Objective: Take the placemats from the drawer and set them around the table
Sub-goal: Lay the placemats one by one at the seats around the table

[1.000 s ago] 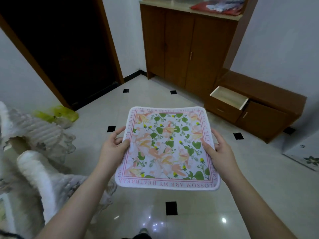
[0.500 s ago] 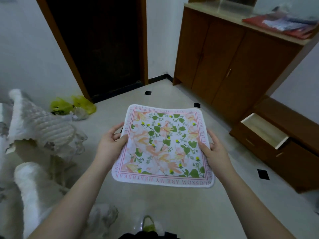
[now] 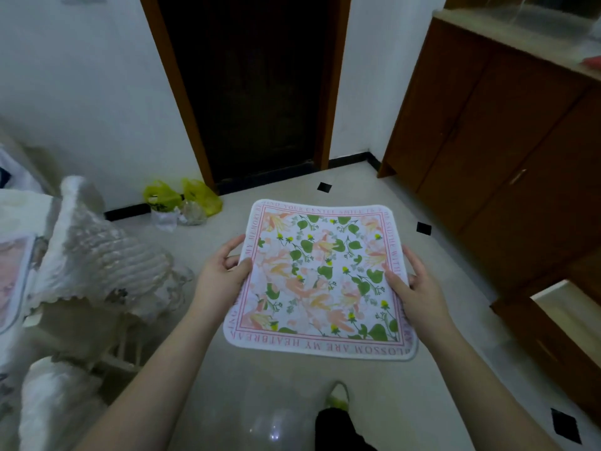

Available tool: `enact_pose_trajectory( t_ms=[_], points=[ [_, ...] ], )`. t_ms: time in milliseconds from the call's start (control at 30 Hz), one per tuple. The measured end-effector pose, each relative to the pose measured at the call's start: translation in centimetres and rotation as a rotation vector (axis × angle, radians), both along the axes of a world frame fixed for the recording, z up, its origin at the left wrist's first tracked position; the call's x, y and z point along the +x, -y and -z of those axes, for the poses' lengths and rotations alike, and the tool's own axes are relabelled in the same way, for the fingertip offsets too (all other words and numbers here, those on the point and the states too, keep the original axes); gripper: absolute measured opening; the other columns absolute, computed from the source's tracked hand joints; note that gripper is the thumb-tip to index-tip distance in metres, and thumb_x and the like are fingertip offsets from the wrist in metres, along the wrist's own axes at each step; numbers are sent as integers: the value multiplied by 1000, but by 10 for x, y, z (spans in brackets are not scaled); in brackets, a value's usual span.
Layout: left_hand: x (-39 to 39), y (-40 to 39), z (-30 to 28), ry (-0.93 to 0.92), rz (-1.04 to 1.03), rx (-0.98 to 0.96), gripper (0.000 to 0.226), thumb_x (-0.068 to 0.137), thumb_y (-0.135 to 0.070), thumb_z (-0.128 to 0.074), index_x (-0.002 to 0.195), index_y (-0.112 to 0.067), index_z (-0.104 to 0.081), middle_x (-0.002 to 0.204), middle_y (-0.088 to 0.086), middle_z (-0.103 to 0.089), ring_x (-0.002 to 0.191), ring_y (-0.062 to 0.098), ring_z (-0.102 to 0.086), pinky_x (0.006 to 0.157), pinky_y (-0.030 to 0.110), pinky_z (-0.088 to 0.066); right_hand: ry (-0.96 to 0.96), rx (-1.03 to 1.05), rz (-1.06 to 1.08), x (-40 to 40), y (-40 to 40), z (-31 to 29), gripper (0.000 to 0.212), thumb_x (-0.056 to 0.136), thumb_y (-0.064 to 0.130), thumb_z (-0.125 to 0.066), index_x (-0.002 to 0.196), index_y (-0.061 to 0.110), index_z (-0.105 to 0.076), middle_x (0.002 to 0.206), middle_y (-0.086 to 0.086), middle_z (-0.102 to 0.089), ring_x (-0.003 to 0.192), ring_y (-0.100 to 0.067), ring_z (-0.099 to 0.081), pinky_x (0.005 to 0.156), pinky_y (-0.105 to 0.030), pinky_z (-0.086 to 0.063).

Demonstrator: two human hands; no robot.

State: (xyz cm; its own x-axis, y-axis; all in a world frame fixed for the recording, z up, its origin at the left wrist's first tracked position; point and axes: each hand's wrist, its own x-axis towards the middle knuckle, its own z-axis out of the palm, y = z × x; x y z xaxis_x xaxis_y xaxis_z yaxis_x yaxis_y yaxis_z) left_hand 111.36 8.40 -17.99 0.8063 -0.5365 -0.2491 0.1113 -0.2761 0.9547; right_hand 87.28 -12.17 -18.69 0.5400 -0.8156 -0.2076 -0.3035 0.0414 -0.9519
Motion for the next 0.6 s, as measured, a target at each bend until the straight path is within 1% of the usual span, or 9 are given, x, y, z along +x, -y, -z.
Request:
enact_pose_trajectory(
  t_ms=[67,167,200,333,467,533,600],
  points=[
    [17,18,0,10,-36,10,46,95,-11,-59,136,-33,-55,85,1,-78,71,20,-75,57,31,-57,17,38,-31,24,27,6,55,97,22,-60,140,46,-37,92,-5,-77,75,-25,-75,60,-39,-61],
    [37,45,-1,18,-94,31,45,96,-11,-59,135,-34,-55,86,0,-78,71,20,-76,53,28,-57,8,28,-105,59,69,13,55,96,27,-62,140,49,-38,95,-6,-76,78,-28,-75,72,-50,-60],
    [43,55,-2,16,-116,33,45,96,-11,-58,135,-34,-56,87,0,-78,71,20,-76,53,28,-57,5,22,-127,70,83,12,56,95,29,-62,141,49,-37,96,-6,-76,79,-28,-75,74,-51,-60],
    [69,80,-8,18,-227,2,47,95,-5,-58,134,-31,-58,87,2,-78,71,20,-76,53,28,-57,5,2,-243,117,126,3,52,96,27,-60,139,47,-40,93,-3,-77,79,-25,-75,72,-50,-60],
    [96,89,-9,40,-321,14,48,94,-3,-57,133,-31,-58,78,1,-77,61,15,-73,49,25,-54,6,-5,-337,170,149,-3,52,97,23,-59,143,40,-41,93,-2,-77,77,-21,-75,68,-44,-62],
    [113,88,-8,41,-369,8,47,94,-3,-57,133,-29,-58,78,1,-77,60,14,-72,49,24,-53,12,27,-364,197,156,-1,54,97,23,-60,144,40,-40,94,-3,-77,77,-22,-75,68,-46,-62],
    [132,86,-7,29,-423,-5,47,94,-2,-58,133,-28,-58,80,2,-78,63,16,-73,50,25,-55,11,36,-403,227,159,1,54,97,24,-60,143,42,-39,95,-4,-77,78,-24,-75,69,-49,-61]
  ],
)
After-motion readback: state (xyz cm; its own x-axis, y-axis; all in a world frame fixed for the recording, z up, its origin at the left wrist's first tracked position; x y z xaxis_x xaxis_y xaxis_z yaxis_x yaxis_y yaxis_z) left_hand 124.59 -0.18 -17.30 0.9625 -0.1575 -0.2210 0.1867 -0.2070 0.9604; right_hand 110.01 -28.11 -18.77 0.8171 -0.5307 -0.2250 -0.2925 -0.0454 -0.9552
